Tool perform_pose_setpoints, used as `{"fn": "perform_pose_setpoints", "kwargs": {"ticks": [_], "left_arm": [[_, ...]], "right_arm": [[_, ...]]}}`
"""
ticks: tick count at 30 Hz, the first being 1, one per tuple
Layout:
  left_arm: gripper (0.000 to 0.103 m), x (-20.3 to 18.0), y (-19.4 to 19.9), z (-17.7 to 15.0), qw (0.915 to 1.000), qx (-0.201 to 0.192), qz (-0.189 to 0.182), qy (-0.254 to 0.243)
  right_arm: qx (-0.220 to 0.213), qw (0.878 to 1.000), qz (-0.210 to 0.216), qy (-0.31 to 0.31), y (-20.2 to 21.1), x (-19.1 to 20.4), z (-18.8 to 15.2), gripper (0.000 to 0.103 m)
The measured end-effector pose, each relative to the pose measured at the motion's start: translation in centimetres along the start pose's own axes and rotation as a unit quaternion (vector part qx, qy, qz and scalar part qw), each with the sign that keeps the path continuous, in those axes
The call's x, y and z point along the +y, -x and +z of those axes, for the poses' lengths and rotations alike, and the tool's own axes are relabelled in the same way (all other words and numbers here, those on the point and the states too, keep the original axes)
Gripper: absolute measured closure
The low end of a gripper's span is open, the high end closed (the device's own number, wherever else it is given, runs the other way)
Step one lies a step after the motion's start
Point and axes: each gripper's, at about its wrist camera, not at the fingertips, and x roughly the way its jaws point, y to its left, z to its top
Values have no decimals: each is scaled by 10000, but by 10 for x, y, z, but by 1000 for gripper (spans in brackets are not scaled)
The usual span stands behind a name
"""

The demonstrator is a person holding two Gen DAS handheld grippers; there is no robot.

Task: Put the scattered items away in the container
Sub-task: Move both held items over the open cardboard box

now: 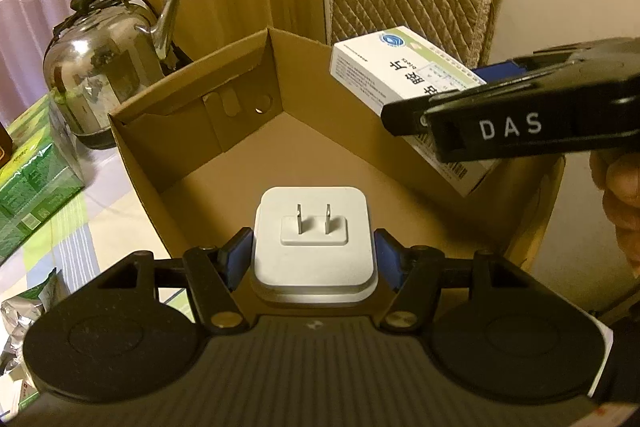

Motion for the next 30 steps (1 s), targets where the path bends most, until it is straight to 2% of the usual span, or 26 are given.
{"fn": "perform_pose_setpoints", "kwargs": {"ticks": [21, 30], "left_arm": [[42, 0, -5, -4, 9999, 119, -20, -117], [44, 5, -17, 1, 9991, 207, -53, -374]], "right_arm": [[69, 9997, 213, 67, -11, 11, 5, 35], [79, 9998, 188, 35, -16, 8, 6, 35]]}}
